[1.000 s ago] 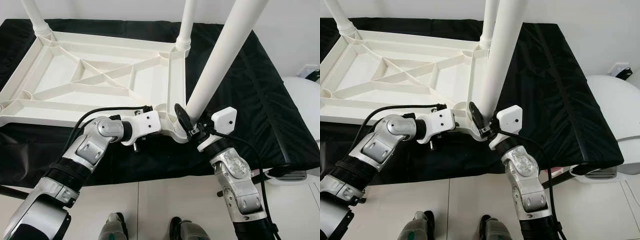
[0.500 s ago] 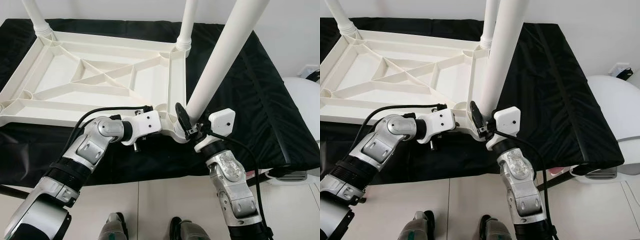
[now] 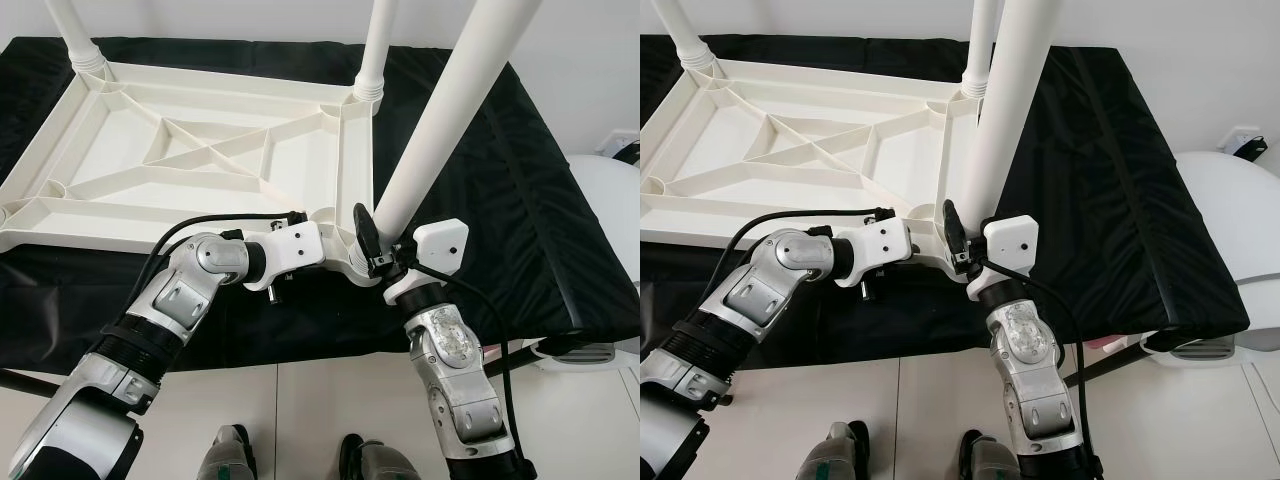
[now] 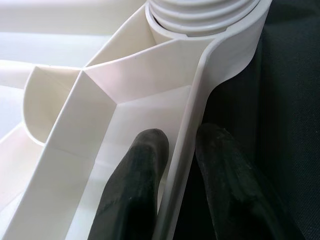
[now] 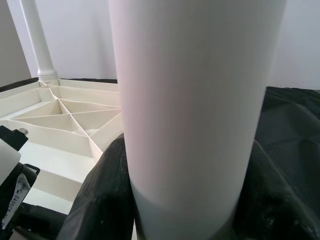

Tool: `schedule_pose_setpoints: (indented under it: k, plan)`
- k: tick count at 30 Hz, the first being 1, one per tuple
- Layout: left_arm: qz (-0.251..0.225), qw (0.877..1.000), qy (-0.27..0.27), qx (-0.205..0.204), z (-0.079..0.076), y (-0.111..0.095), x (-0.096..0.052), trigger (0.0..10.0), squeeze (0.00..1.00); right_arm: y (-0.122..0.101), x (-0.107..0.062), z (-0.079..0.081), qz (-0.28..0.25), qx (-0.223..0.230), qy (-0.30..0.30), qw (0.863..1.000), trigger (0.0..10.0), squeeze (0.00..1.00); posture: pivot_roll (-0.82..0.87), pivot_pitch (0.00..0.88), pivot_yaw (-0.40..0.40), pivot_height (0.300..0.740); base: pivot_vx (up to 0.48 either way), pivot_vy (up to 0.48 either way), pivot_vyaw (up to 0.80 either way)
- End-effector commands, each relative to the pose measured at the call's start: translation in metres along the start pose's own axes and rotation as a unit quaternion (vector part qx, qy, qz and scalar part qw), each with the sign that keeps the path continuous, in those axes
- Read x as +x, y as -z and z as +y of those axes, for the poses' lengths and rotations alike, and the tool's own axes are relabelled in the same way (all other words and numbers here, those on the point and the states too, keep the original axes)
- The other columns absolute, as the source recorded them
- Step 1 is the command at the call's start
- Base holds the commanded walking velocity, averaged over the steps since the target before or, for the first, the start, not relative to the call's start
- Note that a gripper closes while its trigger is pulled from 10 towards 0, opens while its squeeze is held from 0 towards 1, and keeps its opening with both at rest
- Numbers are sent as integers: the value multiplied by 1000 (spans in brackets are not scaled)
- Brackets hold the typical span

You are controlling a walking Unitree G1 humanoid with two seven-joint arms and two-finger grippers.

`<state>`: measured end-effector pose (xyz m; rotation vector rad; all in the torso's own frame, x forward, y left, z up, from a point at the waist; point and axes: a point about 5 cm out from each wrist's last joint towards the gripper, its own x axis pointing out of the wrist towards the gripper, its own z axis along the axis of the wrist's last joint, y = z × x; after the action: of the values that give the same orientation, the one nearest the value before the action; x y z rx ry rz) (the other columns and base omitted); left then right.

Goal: Building children table

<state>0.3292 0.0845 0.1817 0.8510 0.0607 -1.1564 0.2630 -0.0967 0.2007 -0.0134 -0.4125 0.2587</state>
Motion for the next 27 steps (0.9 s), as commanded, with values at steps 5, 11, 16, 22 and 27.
schedule_pose_setpoints:
  k: [5,11,16,22,27]
  plan:
    - [38,999,-4,-9,0,15,-4,10000,0,19,-11,-17,58,-13,62,996,10000,0,96,230,-27,740,0,0,0]
    - [38,999,-4,-8,-1,15,-4,10000,0,20,-12,-17,62,-13,69,996,10000,0,97,228,-27,740,0,0,0]
    - [38,999,-3,-8,-1,15,-4,10000,0,19,-13,-16,61,-14,69,996,10000,0,97,226,-27,740,0,0,0]
    - [37,999,-4,-8,-1,15,-3,10000,0,19,-12,-16,59,-15,70,996,10000,0,96,224,-29,740,0,0,0]
    - [37,999,-5,-8,-1,15,-4,10000,0,18,-12,-17,59,-14,74,995,10000,0,98,224,-31,740,0,0,0]
